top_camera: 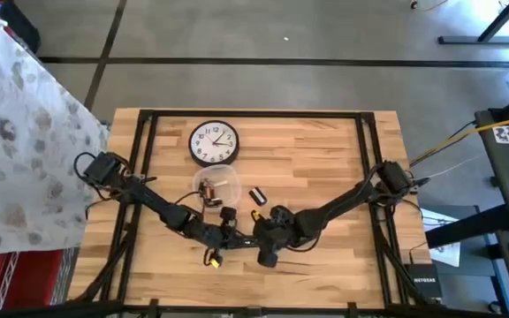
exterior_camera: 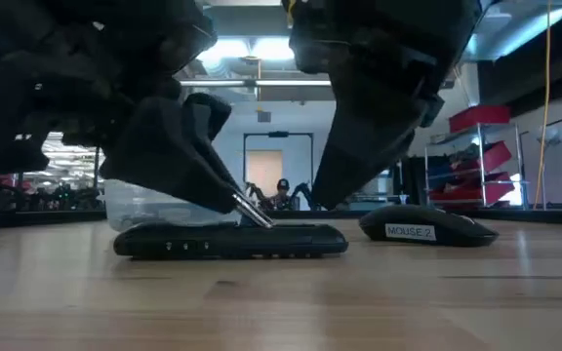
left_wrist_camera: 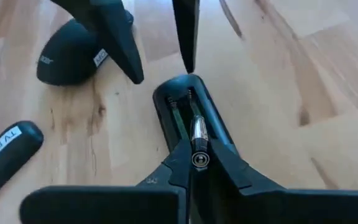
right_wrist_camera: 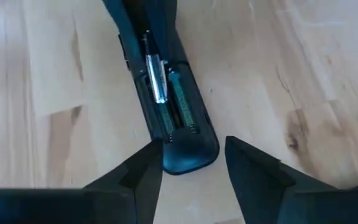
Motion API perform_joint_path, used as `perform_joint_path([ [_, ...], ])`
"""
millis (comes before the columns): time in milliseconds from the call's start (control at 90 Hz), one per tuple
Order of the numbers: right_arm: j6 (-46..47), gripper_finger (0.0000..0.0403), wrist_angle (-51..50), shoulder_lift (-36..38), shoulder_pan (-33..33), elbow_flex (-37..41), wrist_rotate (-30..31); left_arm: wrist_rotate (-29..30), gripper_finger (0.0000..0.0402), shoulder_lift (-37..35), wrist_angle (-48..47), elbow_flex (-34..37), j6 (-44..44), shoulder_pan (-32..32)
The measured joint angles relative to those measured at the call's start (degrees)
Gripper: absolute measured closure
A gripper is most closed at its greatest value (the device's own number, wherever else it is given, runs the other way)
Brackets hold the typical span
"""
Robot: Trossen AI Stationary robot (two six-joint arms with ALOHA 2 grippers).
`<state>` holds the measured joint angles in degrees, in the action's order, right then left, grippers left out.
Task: Insert battery
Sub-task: Insert the silver battery into the remote control
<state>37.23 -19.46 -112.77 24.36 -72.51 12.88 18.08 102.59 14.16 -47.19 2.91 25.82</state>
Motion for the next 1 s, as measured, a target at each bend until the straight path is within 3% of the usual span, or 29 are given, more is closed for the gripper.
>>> perform_joint_path([
  [156, 0.0, 0.0247, 0.0, 0.0, 0.1, 0.0, -0.1, -1.2, 0.0392, 0.1, -1.0, -1.2, 2.0, -0.3],
  [422, 2.8, 0.0247, -2.7, 0.0, 0.0, 0.0, -7.5, -2.6, 0.0393, 1.2, -2.5, -1.4, 1.7, -0.9],
  [1000, 7.9, 0.0247, -3.3, -0.9, -0.4, 0.0, -4.5, -2.5, 0.0392, 2.0, -1.5, -1.5, -1.5, -1.3],
])
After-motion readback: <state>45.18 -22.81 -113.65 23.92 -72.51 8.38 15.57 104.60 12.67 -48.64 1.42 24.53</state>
